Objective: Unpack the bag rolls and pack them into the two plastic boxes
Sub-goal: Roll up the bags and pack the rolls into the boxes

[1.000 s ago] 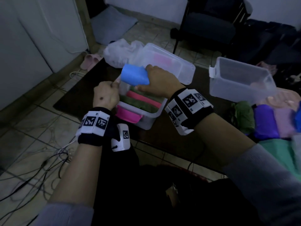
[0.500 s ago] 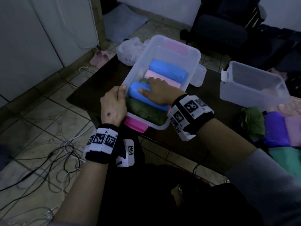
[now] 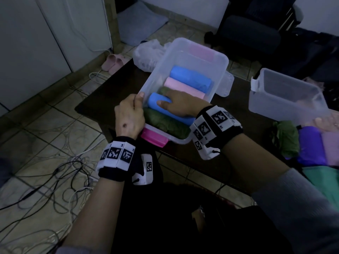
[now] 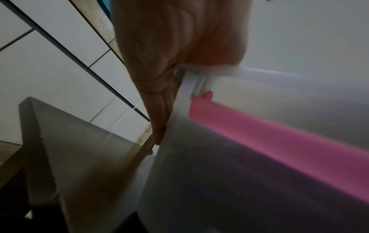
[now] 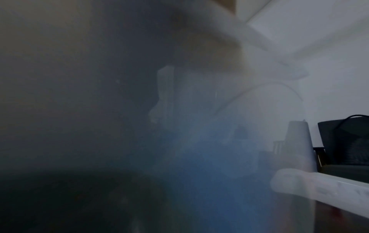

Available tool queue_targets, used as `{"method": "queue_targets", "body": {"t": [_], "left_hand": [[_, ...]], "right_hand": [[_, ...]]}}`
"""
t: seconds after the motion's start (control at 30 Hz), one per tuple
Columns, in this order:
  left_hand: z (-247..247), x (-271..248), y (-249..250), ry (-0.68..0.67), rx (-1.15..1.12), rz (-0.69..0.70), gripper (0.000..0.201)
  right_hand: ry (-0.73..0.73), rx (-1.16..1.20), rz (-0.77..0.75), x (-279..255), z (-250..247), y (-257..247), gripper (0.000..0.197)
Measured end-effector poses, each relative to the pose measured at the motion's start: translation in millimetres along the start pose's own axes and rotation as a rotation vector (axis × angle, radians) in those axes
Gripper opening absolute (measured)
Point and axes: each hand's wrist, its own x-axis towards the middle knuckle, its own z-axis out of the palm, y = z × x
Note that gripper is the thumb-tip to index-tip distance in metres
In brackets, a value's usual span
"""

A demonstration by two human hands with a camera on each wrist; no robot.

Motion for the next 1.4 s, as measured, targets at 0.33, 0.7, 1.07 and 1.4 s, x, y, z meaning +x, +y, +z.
{"method": "queue_targets", "body": {"t": [0.33, 0.7, 1.07, 1.4], "left_hand": [[0.1, 0.3, 2.5, 0.012, 0.032, 0.015, 0.042], [2.2, 7.2, 11.1, -0.031, 0.085, -0.014, 0.042], [7.0, 18.3, 22.7, -0.079, 0.157, -0.017, 0.043], [11.2, 23.0, 30.2, -0.111, 0.184, -0.08, 0.044]], "right_hand": [[0.179, -0.285, -0.029, 1.2, 14.5, 3.5, 0.051], [0.783, -0.025, 0.06, -15.5, 11.7, 20.4, 0.053], [0.685, 0.832, 0.339, -22.9, 22.7, 57.7, 0.044], [0.722, 0.86, 0.333, -16.6, 25.5, 63.6, 0.036]]}}
